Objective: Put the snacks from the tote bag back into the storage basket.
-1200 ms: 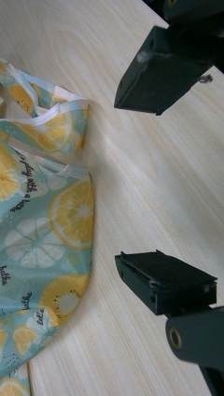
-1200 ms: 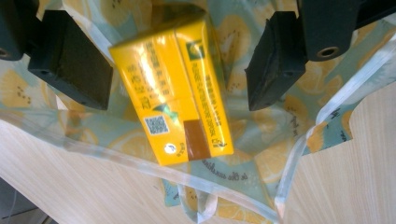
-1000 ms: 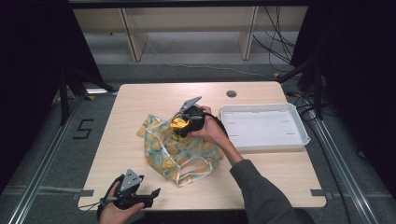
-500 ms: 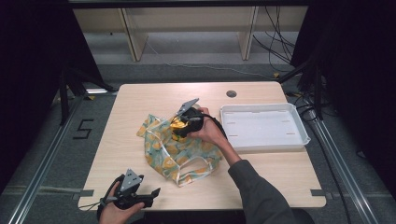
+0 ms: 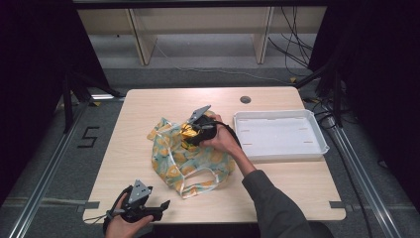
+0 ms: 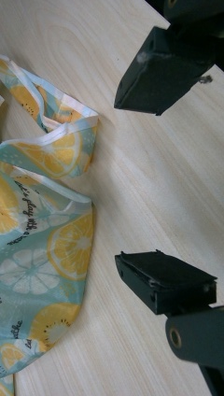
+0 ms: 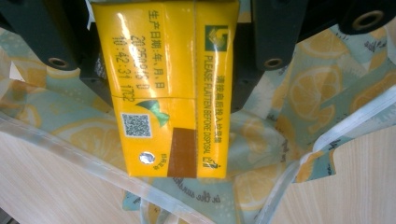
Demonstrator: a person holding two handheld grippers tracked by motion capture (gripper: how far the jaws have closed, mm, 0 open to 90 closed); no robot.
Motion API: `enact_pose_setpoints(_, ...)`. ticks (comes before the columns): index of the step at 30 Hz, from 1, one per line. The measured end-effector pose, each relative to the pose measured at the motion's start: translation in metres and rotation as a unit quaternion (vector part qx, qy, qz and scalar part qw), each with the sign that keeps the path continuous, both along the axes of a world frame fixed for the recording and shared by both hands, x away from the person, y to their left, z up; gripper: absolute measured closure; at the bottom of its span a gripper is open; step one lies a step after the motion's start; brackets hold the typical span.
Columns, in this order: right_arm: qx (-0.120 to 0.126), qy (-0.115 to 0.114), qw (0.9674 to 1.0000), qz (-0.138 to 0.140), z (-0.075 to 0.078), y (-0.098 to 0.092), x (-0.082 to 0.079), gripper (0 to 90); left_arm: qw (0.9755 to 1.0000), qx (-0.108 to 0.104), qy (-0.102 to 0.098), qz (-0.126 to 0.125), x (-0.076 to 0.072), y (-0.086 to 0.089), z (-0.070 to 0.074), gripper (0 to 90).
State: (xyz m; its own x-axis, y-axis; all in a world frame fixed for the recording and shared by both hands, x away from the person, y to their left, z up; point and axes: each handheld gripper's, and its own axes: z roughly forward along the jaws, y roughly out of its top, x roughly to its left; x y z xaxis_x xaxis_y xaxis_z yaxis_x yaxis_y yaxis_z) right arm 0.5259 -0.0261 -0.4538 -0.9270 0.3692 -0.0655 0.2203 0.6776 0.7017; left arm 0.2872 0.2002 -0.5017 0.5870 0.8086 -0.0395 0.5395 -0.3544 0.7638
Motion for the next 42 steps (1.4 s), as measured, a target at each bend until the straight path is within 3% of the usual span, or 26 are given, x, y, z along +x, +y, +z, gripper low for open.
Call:
enact_pose_setpoints(11,-0.003,-0.008,0.9999,0.010,0.002,0.003,-0.004,51.3,1.0000,0.002,-0.004,-0.007,0.001,0.001,0.000,20.7)
enact_pose_setpoints(12,-0.003,-0.010,0.9999,0.008,0.002,0.003,-0.005,51.4,0.9999,0.011,-0.003,-0.008,0.001,0.002,0.000,20.7)
enact_pose_setpoints(16,-0.012,-0.007,0.9999,0.008,0.007,0.004,-0.005,51.8,1.0000,0.003,0.005,-0.007,0.001,0.000,0.000,20.7)
enact_pose_setpoints(17,-0.008,-0.018,0.9998,0.004,0.010,0.006,-0.008,51.8,1.0000,-0.002,0.001,-0.003,0.000,-0.001,0.000,20.7)
enact_pose_setpoints(18,-0.009,-0.017,0.9998,-0.003,0.012,0.007,-0.009,51.9,0.9997,0.018,0.002,-0.018,0.001,0.002,0.002,20.7)
enact_pose_setpoints(20,-0.007,-0.021,0.9997,0.004,0.014,0.007,-0.008,52.0,0.9998,0.015,0.002,-0.016,0.001,0.002,0.002,20.7)
enact_pose_setpoints(21,0.001,-0.024,0.9997,-0.001,0.019,0.009,-0.011,52.0,0.9997,0.018,0.005,-0.013,0.001,0.003,0.001,20.7)
enact_pose_setpoints(22,0.001,-0.023,0.9997,-0.001,0.023,0.009,-0.012,52.0,1.0000,0.001,-0.004,-0.005,0.001,0.001,0.000,20.7)
enact_pose_setpoints(27,0.021,-0.021,0.9996,-0.001,0.040,0.011,-0.017,52.0,0.9995,0.027,0.003,-0.018,0.001,0.003,0.002,20.6)
enact_pose_setpoints(28,0.024,-0.019,0.9995,-0.001,0.044,0.011,-0.018,52.0,0.9999,0.010,0.000,-0.005,0.001,0.001,0.000,20.6)
enact_pose_setpoints(32,0.034,-0.028,0.9990,0.000,0.057,0.010,-0.023,52.0,0.9998,0.016,0.002,-0.014,0.001,0.003,0.002,20.5)
enact_pose_setpoints(33,0.036,-0.027,0.9990,-0.001,0.060,0.008,-0.024,52.0,1.0000,0.003,0.000,-0.005,0.001,0.002,0.001,20.6)
enact_pose_setpoints(35,0.036,-0.025,0.9990,0.002,0.064,0.007,-0.024,52.0,1.0000,0.002,0.000,-0.004,0.001,0.002,0.001,20.6)
enact_pose_setpoints(36,0.043,-0.027,0.9987,0.003,0.070,0.005,-0.028,52.0,0.9998,0.017,0.006,-0.008,0.001,0.004,0.002,20.6)
enact_pose_setpoints(37,0.044,-0.030,0.9986,0.005,0.072,0.004,-0.028,52.0,0.9999,0.010,-0.003,-0.007,0.002,0.004,0.001,20.6)
enact_pose_setpoints(42,0.050,-0.035,0.9981,0.002,0.086,-0.006,-0.034,52.0,1.0000,0.001,-0.003,0.002,0.002,0.003,0.001,20.6)
